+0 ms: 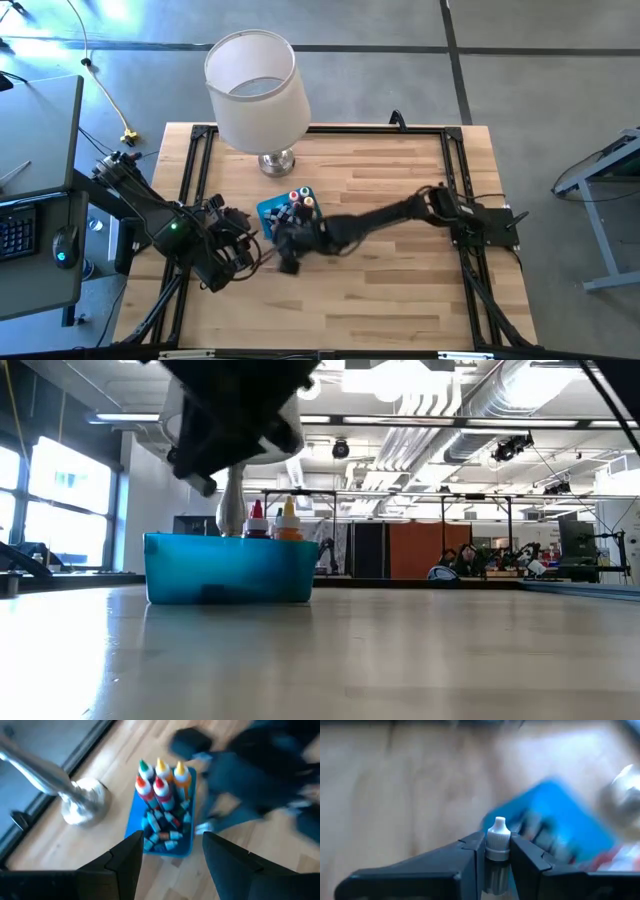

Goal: Pick & Place food coloring
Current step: Put the small black food coloring bottle into the blue bin, then return to Home Position

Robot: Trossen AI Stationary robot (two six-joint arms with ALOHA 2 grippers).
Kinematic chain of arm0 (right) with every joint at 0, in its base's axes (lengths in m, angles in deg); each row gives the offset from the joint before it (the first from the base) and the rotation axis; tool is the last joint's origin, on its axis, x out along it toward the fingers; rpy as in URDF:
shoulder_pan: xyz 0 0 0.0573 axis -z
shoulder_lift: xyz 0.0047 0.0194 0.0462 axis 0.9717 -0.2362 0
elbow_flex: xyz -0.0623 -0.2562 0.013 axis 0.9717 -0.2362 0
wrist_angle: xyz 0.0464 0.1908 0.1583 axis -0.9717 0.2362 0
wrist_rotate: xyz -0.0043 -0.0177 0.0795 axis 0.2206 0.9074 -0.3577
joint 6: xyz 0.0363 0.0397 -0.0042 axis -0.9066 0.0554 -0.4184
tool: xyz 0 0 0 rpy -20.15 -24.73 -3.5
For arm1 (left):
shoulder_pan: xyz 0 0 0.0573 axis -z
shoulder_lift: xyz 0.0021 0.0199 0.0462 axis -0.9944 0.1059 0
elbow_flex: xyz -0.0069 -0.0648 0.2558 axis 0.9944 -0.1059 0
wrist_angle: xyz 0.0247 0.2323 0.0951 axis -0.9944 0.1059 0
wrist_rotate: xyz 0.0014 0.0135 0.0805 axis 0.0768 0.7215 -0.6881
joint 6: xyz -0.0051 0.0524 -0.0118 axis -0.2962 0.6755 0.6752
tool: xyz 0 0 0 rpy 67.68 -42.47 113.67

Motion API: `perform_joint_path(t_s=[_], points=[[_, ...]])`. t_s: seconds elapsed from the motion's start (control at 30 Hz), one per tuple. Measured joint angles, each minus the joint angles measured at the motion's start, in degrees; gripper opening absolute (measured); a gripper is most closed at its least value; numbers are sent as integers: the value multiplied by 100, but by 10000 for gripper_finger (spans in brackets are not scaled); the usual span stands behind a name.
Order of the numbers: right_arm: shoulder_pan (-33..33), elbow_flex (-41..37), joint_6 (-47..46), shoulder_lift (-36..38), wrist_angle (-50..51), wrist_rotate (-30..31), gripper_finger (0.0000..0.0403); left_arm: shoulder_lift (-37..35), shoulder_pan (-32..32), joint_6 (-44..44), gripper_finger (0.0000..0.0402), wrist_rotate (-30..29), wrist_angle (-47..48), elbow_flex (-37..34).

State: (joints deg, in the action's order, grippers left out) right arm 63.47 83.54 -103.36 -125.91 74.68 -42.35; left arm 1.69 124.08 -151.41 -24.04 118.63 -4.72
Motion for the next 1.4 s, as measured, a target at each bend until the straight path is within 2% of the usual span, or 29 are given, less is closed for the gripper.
perform_joint_path(t_s=[0.13,0.27,0.4,0.63,0.73,0.8,0.93,1.0,1.1,1.2,1.3,1.4], points=[[488,0,595,-6,-759,199,67,-6,-2,351,200,-69,84,202],[868,-80,1149,-14,-822,-449,77,-2,0,390,200,-2,137,212],[997,-79,1223,-73,-827,-854,112,-2,-1,389,200,1,289,212],[1114,-44,1405,-78,-616,-631,179,-2,0,381,200,-147,469,212],[1103,267,1903,99,156,-670,190,-58,0,269,200,-199,968,211],[1036,604,2054,427,973,-575,190,-279,-2,243,200,-175,916,178],[853,1187,1812,1438,2511,-120,179,-920,120,390,200,-337,967,157],[740,1112,1690,1880,3119,-26,169,-1260,251,455,200,-479,928,23],[504,281,1599,2606,3108,52,153,-1923,578,384,200,-490,943,-531],[244,-1334,1715,3623,1898,105,137,-2667,1054,282,200,-779,453,-1613],[106,-3427,2128,4706,93,-427,127,-3467,1419,572,200,-1094,-1090,-2926],[134,-5404,2584,5665,-1459,-1456,125,-4191,1588,1986,200,-1013,-3149,-4138]])
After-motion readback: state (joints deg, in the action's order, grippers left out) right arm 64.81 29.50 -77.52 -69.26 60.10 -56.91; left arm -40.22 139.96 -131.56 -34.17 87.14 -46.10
